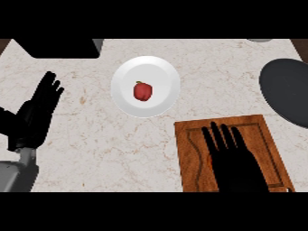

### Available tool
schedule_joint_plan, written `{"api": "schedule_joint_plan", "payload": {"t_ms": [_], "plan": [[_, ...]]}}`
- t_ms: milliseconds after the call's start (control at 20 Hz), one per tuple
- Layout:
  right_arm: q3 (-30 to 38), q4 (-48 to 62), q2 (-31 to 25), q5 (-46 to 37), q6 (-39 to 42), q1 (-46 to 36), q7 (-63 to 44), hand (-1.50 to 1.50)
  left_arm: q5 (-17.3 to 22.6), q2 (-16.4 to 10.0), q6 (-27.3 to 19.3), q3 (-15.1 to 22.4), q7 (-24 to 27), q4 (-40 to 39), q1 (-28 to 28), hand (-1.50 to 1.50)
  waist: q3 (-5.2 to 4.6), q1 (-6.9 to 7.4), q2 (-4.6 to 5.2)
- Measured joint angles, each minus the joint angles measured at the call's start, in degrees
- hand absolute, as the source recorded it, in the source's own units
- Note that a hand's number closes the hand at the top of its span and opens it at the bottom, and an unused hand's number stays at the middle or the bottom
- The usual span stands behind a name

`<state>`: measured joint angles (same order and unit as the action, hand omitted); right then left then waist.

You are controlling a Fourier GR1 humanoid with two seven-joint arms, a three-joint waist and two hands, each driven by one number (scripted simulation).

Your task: Pick the tomato from the cutting board and place it in the pan

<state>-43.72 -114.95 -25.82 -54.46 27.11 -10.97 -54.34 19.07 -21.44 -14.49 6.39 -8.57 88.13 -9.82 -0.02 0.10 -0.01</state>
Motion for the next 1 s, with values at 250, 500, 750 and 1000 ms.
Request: {"api": "schedule_joint_plan", "payload": {"t_ms": [250,500,750,1000], "plan": [[1.55,4.74,1.8,-2.88,-0.03,1.46,2.57,-1.5,-0.75,0.6,1.46,-1.32,-0.44,0.54,0.64,0.0,0.02,-0.02,0.0],[5.13,7.97,2.61,-4.98,-0.22,2.36,6.82,-1.5,-2.76,1.99,1.45,-2.34,-2.83,2.74,0.52,0.0,0.02,-0.05,-0.01],[6.16,11.19,5.07,-8.24,-2.92,3.66,9.92,-1.5,-3.83,2.85,3.16,-4.04,-3.43,3.29,1.1,0.0,0.03,-0.06,-0.01],[8.47,15.81,7.71,-9.7,-4.45,3.49,13.55,-1.5,-5.51,4.45,4.01,-4.91,-3.78,2.22,-0.16,0.0,0.02,-0.07,0.01]]}}
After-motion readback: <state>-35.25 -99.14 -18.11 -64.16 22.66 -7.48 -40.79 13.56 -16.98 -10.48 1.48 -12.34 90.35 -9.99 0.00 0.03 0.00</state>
